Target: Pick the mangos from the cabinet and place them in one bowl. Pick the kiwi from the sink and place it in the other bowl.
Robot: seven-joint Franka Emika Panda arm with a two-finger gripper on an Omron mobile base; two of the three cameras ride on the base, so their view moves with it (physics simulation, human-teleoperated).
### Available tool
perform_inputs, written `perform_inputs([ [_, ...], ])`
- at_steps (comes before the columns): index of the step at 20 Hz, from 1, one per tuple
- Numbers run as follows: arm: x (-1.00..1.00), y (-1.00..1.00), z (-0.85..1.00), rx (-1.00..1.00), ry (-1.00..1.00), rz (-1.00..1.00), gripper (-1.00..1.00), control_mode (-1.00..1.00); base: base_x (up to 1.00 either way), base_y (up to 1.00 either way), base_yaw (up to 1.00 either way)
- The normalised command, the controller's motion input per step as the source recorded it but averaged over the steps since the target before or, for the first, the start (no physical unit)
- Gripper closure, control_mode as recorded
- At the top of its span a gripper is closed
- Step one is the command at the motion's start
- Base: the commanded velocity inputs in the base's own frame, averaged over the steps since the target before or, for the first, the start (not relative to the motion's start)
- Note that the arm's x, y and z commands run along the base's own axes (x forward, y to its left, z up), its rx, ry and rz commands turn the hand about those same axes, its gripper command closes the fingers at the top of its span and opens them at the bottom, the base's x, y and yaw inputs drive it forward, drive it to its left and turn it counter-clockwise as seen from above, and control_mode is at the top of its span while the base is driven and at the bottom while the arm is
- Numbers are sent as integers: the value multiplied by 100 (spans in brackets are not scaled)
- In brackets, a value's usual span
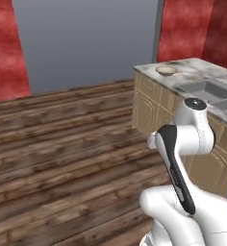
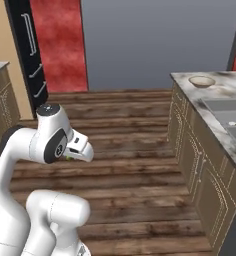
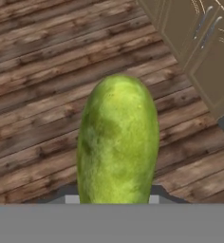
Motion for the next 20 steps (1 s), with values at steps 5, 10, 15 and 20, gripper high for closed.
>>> perform_inputs([
  [5, 0, 0, 0, 0, 0, 0, 100, 100, 60, -19, -15],
  [10, 0, 0, 0, 0, 0, 0, 100, 100, 56, -12, -19],
  [15, 0, 0, 0, 0, 0, 0, 100, 100, 42, -13, -24],
  [20, 0, 0, 0, 0, 0, 0, 100, 100, 14, -31, -33],
])
